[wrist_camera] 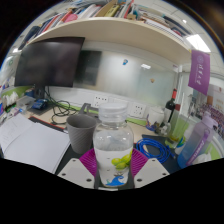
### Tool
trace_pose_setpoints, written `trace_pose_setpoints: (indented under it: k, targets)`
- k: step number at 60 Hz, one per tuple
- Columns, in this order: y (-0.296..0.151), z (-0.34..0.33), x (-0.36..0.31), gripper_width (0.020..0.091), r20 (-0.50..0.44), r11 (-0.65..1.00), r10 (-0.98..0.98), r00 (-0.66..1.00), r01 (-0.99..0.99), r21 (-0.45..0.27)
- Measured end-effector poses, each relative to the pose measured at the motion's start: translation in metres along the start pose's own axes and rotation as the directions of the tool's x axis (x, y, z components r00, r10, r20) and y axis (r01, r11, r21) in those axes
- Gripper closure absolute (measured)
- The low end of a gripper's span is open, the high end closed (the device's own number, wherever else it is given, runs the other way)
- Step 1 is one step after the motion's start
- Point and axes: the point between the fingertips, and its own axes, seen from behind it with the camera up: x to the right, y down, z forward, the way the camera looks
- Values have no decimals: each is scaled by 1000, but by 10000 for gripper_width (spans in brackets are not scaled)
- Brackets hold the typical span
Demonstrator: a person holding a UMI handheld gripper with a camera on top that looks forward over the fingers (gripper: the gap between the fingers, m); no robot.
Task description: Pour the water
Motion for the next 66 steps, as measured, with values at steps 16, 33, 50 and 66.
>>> trace_pose_setpoints:
  k: [16, 33, 50, 66]
  targets:
    - [-54, 27, 41, 709, -55, 846, -529, 847, 522, -109]
    - [-90, 61, 44, 710, -18, 305, -952, 305, 943, -132]
    - [-110, 82, 51, 709, 4, -137, -990, -139, 973, -188]
    - [-114, 85, 49, 706, 21, -259, -965, -260, 946, -194]
